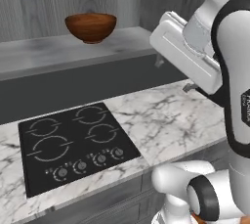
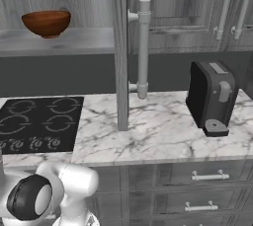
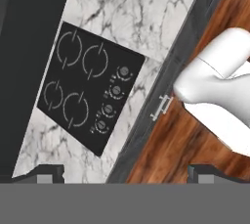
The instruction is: Move the bowls from the cabinet to the plates on the dining table.
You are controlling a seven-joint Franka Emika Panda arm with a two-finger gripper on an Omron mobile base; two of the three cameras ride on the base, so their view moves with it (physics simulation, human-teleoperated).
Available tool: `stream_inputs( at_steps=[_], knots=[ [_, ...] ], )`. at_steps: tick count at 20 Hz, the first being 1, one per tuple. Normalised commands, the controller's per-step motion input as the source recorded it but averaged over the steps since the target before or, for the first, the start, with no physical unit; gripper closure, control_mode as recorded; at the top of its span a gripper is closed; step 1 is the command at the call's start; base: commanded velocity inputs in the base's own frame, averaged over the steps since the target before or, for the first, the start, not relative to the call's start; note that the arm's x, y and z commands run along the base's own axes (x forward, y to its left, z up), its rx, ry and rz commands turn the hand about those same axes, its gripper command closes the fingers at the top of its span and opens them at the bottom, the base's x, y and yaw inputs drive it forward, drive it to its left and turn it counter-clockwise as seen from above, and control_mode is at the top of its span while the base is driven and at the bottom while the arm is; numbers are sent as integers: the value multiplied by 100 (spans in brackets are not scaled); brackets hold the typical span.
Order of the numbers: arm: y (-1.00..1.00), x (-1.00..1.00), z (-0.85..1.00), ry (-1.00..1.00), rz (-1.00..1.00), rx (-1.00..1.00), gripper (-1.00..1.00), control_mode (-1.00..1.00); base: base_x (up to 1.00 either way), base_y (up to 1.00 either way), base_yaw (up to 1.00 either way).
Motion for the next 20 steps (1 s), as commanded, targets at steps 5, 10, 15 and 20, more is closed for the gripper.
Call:
stream_inputs(
  at_steps=[5, 10, 15, 20],
  knots=[
    [43, -18, -2, -14, -7, 9, -100, -100, 0, 0, 0],
    [60, 0, 4, -21, -19, -2, -100, -100, 0, 0, 0],
    [32, 1, 2, -16, -32, -8, -100, -100, 0, 0, 0],
    [8, 11, 4, -9, -38, -7, -100, -100, 0, 0, 0]
  ],
)
